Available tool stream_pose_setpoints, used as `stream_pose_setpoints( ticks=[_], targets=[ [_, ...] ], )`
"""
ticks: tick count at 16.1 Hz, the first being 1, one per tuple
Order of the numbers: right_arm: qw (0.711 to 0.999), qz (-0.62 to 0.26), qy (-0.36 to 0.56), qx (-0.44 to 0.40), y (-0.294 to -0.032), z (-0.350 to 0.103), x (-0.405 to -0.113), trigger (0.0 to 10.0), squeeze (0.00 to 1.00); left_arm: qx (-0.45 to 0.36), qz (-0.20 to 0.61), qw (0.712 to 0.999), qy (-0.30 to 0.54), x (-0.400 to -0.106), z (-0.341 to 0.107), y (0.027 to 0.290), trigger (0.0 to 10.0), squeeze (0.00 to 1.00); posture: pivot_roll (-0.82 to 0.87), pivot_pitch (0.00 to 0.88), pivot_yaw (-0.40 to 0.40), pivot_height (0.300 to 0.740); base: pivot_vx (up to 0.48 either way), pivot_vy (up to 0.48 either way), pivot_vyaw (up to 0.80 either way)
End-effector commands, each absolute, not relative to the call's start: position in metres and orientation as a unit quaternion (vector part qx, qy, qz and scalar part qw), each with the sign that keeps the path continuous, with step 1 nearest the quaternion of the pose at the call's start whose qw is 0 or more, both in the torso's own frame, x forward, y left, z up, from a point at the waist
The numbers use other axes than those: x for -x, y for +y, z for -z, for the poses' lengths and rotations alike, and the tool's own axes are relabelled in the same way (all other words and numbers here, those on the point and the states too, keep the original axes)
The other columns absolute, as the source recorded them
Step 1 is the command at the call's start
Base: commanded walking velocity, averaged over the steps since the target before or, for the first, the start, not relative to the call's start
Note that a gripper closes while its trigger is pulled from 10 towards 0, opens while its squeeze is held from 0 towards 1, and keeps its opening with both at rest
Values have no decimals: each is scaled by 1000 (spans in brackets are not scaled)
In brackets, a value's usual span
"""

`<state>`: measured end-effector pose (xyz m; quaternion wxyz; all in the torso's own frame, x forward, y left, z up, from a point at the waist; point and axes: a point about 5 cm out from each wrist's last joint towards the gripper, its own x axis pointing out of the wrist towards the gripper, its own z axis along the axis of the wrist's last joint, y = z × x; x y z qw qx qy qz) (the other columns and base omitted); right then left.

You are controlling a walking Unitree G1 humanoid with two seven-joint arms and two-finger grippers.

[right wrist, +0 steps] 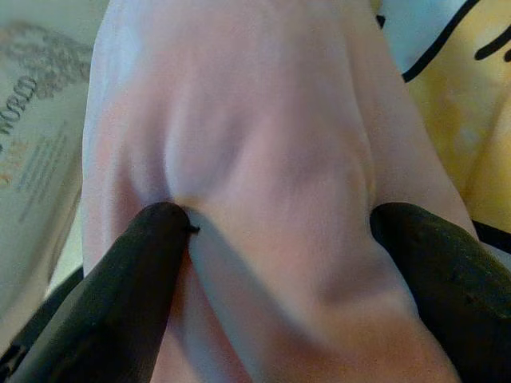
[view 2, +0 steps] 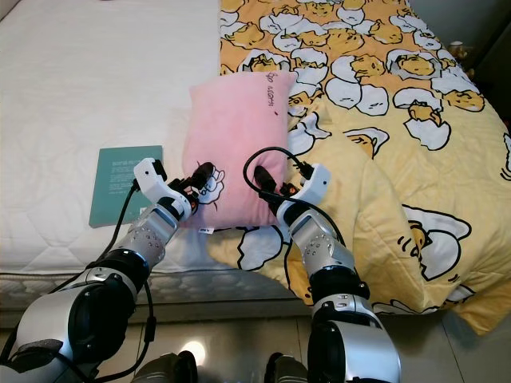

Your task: Clean up the room

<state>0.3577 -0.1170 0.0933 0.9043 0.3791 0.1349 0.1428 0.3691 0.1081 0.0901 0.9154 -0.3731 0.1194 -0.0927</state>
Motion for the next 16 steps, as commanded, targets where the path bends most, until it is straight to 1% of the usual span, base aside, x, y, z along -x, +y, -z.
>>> stream_pose_setpoints(
  ticks=[1,4,5,8,9,11,15,16],
  targets=[
    [893,-147,138,-403,-112,-94,-359,0,204,397,96,900,155,-359,-74,100,0,0,-148,175,20,740,0,0,0],
    [885,-144,121,-426,-118,-97,-358,0,200,423,101,887,156,-356,-70,97,0,0,-147,176,25,740,0,0,0],
    [884,-138,118,-431,-123,-94,-354,0,204,436,116,880,151,-356,-72,94,0,0,-149,177,37,740,0,0,0],
    [890,-123,128,-419,-127,-79,-344,0,212,425,168,875,157,-353,-73,80,0,0,-153,175,52,740,0,0,0],
    [897,-125,132,-403,-125,-76,-342,0,208,410,183,879,160,-352,-73,76,0,0,-152,172,57,740,0,0,0],
    [900,-130,131,-396,-123,-77,-342,0,212,399,199,881,160,-350,-72,74,0,0,-152,163,60,740,0,0,0],
    [905,-144,133,-377,-118,-76,-338,0,208,391,199,884,162,-349,-69,81,0,0,-142,140,55,740,0,0,0],
    [917,-131,142,-348,-120,-70,-336,0,212,404,185,882,156,-348,-67,87,0,0,-143,145,51,740,0,0,0]
  ],
)
